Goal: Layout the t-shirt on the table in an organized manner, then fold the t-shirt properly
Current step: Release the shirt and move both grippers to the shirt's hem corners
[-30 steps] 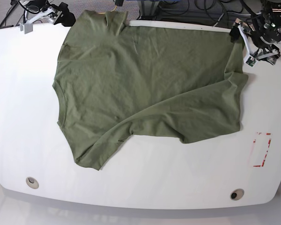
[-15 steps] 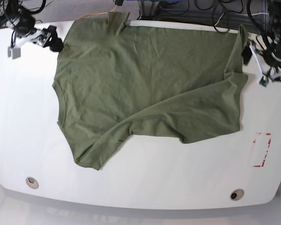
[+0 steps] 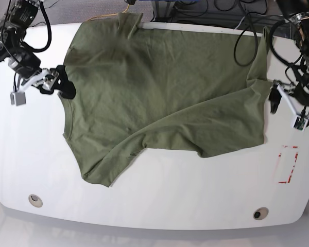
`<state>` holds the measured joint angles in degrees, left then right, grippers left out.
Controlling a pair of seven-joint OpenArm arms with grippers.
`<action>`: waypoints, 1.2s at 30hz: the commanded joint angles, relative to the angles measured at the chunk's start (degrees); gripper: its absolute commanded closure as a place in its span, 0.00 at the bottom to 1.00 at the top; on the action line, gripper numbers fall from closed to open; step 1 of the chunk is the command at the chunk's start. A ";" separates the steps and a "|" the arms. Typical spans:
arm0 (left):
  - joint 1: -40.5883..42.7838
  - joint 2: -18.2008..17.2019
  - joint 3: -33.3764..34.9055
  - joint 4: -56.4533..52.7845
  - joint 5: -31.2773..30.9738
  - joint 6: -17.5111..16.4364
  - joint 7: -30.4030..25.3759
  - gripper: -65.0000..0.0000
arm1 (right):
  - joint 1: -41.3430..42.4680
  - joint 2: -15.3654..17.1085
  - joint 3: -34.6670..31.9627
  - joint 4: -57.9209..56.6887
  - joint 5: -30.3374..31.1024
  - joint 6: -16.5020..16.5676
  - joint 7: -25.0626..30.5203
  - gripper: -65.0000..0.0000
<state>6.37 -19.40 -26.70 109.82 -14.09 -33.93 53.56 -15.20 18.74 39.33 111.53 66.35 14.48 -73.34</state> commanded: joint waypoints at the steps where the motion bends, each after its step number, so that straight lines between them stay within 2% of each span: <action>1: -2.37 0.89 -0.25 0.11 -0.29 0.13 -1.03 0.00 | 2.94 1.08 -0.78 -1.68 1.04 2.00 0.86 0.27; 3: -4.04 1.95 -0.25 -0.24 -0.29 0.13 -1.12 0.00 | 5.14 1.08 -1.66 -3.70 0.60 3.23 1.38 0.50; 4: -4.92 2.39 -0.25 -0.50 -0.29 0.22 -1.12 0.06 | 6.19 1.08 -2.36 -4.67 -0.10 3.76 1.74 0.63; 6: -6.33 3.35 -0.25 -1.47 -0.29 0.31 -1.12 0.23 | 8.12 1.08 -3.68 -6.43 -2.04 4.55 2.44 0.82; 8: -7.65 4.15 -0.25 -3.14 -0.20 0.39 -1.21 0.41 | 10.15 1.17 -5.27 -7.83 -4.85 5.61 3.06 0.95; 13: -11.16 4.23 0.54 -9.47 -0.20 0.48 -1.30 0.82 | 15.42 1.17 -10.10 -11.70 -12.50 8.25 3.76 0.99; 16: -13.62 4.15 2.57 -13.78 -0.11 0.48 -1.91 1.00 | 19.03 0.73 -12.65 -14.95 -16.63 9.39 3.93 0.99; 21: -15.73 4.06 5.82 -19.75 3.93 0.48 -7.45 0.99 | 24.12 -0.24 -17.49 -20.67 -24.19 10.97 6.75 0.99; 29: -18.02 4.23 12.32 -27.31 9.65 0.48 -17.56 1.00 | 30.63 -0.24 -26.98 -30.51 -34.13 11.23 13.96 0.99; 36: -20.74 4.23 16.46 -36.11 13.43 0.48 -24.07 1.00 | 32.83 -0.41 -29.88 -37.20 -40.90 11.23 19.93 0.99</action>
<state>-12.58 -14.28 -10.17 75.40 -1.21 -33.50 32.21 16.14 17.43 9.41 75.24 26.17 25.50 -55.59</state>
